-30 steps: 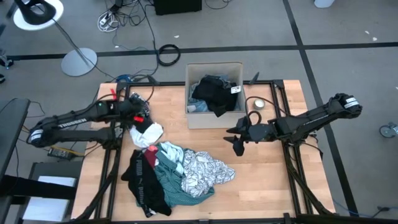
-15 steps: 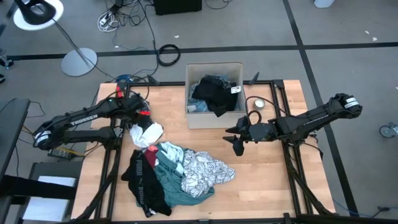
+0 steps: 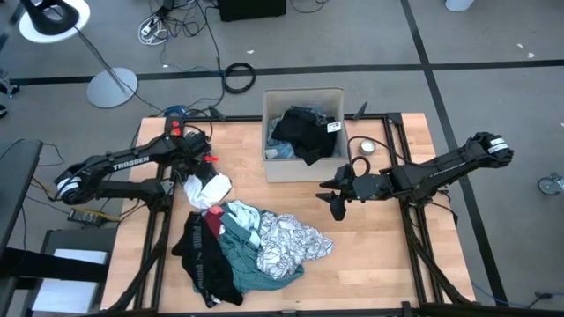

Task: Sort clothes
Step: Put the gray boxer into the bin

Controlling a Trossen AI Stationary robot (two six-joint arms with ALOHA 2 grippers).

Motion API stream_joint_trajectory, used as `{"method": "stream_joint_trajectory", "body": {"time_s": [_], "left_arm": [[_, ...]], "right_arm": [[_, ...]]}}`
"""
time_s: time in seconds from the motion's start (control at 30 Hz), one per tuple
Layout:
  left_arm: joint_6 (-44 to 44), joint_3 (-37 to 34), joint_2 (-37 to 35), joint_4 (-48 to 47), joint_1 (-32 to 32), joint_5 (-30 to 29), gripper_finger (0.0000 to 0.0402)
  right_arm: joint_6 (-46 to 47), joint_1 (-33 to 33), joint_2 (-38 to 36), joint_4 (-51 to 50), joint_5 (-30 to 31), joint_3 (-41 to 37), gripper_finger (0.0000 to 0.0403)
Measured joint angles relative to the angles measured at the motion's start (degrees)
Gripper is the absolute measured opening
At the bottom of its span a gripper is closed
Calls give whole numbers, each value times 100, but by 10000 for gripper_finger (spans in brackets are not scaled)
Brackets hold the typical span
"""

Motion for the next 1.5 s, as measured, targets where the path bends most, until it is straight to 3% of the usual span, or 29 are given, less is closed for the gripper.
{"method": "stream_joint_trajectory", "body": {"time_s": [1.07,1.33,1.5], "left_arm": [[1018,0,-6,699,-2,60,65],[324,-5,-6,86,-2,-134,65],[-72,-300,-6,-47,-2,184,65]], "right_arm": [[-100,0,0,-4,-2,2,190],[-101,11,0,-4,-2,2,188],[-101,11,0,-2,-2,2,187]]}}
